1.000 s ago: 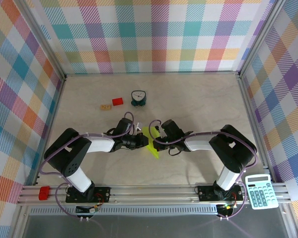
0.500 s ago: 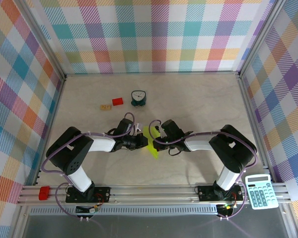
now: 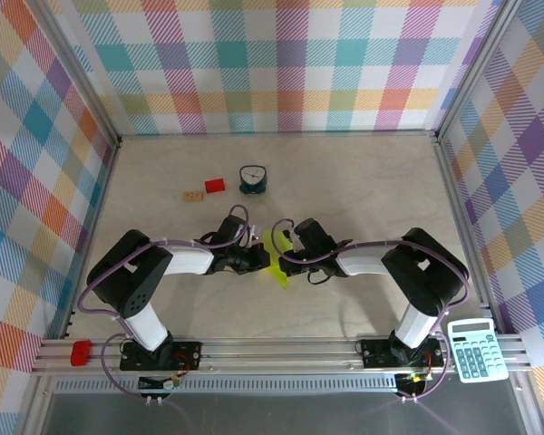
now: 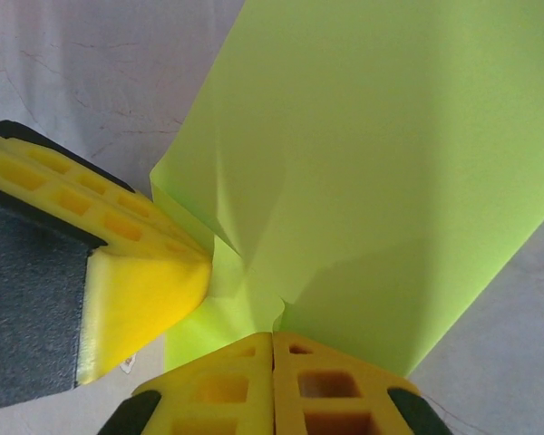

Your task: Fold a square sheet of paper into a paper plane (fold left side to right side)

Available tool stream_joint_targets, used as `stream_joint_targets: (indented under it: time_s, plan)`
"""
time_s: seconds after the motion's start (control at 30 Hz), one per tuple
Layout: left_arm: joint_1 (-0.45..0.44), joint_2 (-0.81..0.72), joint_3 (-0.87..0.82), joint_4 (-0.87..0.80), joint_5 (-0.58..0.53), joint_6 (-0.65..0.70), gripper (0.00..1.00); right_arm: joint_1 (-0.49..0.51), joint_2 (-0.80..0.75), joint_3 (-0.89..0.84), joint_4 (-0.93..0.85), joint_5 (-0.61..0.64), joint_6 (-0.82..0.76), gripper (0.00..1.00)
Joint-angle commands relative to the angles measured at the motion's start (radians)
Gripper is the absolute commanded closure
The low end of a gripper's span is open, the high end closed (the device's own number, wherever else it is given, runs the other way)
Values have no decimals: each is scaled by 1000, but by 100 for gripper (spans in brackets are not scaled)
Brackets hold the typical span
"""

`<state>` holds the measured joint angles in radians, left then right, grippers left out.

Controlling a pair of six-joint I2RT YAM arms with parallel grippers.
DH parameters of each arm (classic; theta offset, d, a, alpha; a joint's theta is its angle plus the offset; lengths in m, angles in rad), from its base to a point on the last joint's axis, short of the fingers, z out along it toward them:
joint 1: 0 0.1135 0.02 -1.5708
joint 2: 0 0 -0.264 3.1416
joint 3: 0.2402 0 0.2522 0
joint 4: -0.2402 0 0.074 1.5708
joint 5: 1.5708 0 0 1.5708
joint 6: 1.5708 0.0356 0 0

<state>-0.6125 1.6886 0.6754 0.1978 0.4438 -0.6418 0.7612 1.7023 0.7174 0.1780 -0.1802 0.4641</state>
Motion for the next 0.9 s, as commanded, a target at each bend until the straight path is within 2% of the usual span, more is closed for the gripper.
stream_joint_targets:
  time_s: [0.0, 0.27, 0.5, 0.67, 0.87]
  plan:
    - [-16, 31, 16, -123, -68, 34, 98, -16, -6, 1, -104, 29, 8, 91]
    - [-24, 62, 16, -133, -83, 18, 100, -53, -88, 29, -133, 19, 11, 81]
    - [-27, 63, 21, -126, -83, 7, 100, -85, -197, 34, -274, 20, 0, 74]
    - [-27, 56, 28, -139, -89, 9, 100, -82, -224, 60, -344, -160, 12, 92]
    - [-27, 52, 32, -151, -99, 9, 100, -39, -156, 68, -266, -354, 109, 100]
